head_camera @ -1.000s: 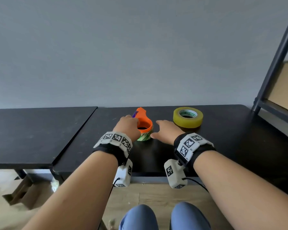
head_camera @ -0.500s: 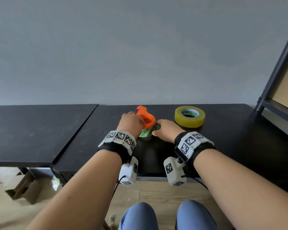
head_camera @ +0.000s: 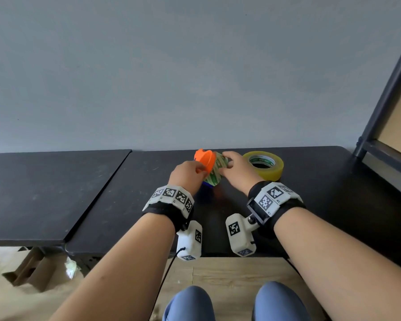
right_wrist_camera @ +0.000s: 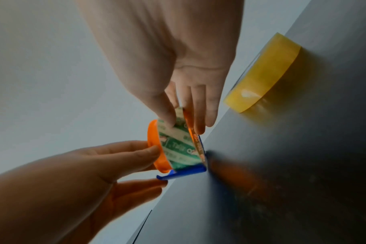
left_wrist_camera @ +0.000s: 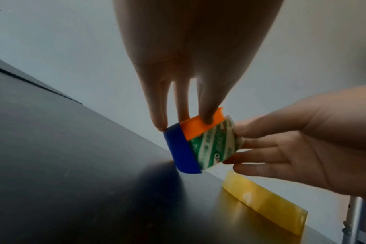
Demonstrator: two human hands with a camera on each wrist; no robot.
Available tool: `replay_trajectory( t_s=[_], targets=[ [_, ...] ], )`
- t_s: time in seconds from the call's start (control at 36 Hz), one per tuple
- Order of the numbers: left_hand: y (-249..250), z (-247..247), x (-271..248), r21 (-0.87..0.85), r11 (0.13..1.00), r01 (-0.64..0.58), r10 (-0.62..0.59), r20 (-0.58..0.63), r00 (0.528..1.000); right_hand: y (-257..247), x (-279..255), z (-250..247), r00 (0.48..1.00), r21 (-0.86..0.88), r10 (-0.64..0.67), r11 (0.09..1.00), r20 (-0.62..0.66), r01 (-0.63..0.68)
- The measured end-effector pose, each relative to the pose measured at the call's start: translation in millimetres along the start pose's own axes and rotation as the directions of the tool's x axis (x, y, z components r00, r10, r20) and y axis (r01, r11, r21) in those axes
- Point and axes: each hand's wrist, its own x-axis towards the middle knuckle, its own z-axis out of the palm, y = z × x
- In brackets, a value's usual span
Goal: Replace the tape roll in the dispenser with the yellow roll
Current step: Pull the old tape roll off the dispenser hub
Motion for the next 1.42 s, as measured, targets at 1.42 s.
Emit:
replay_trajectory(
  t_s=[1.42],
  targets=[
    [-43, 2, 15, -0.359, 0.846, 0.394, -0.424, -0.006, 0.906, 3, 0, 10, 0.992, -0.102, -0.052, 0.994, -0.118, 0.040]
  ],
)
